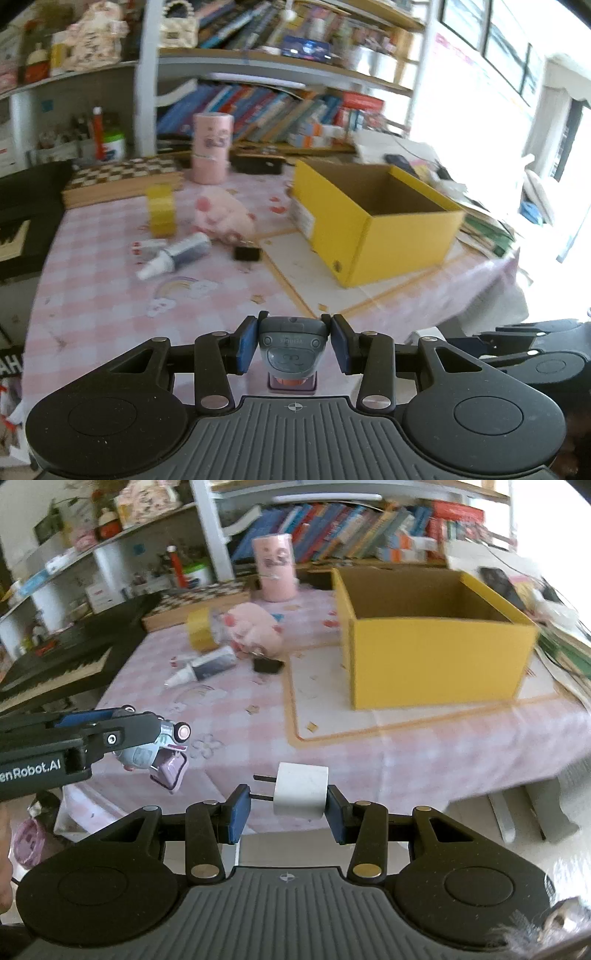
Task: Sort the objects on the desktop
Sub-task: 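Carry the oximeter in the left tool and plug in the right tool over the yellow box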
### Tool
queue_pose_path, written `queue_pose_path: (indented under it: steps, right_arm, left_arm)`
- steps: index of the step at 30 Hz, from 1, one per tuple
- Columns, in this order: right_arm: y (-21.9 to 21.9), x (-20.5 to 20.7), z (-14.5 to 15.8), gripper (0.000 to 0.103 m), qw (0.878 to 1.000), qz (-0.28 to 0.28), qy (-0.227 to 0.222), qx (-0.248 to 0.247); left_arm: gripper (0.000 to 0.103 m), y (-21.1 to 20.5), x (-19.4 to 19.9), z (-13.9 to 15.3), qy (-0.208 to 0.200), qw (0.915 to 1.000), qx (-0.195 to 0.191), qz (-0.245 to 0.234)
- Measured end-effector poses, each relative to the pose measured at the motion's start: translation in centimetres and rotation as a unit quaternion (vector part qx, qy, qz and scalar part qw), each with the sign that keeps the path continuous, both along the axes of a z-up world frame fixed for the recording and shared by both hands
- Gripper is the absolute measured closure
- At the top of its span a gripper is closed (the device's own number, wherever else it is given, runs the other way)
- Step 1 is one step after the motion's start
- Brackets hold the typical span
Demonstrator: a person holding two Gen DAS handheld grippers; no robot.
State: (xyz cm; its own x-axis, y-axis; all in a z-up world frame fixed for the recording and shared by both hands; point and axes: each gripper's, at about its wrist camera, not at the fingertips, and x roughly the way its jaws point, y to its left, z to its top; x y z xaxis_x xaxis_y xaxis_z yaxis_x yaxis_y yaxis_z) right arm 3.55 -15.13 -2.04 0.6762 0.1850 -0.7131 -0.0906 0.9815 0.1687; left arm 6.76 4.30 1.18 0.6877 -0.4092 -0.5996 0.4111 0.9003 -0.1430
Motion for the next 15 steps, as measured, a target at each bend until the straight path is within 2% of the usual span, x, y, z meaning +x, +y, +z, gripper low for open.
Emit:
queue_pose_path:
  steps: [15]
  right_arm:
    - [-3.8, -2.3, -0.3, 0.062, 0.996, -0.088, 0.016, 0.001]
  left_arm:
    - [0.062, -4.8, 0.2, -0.3, -0.001, 0.9955, 0.005, -0.095]
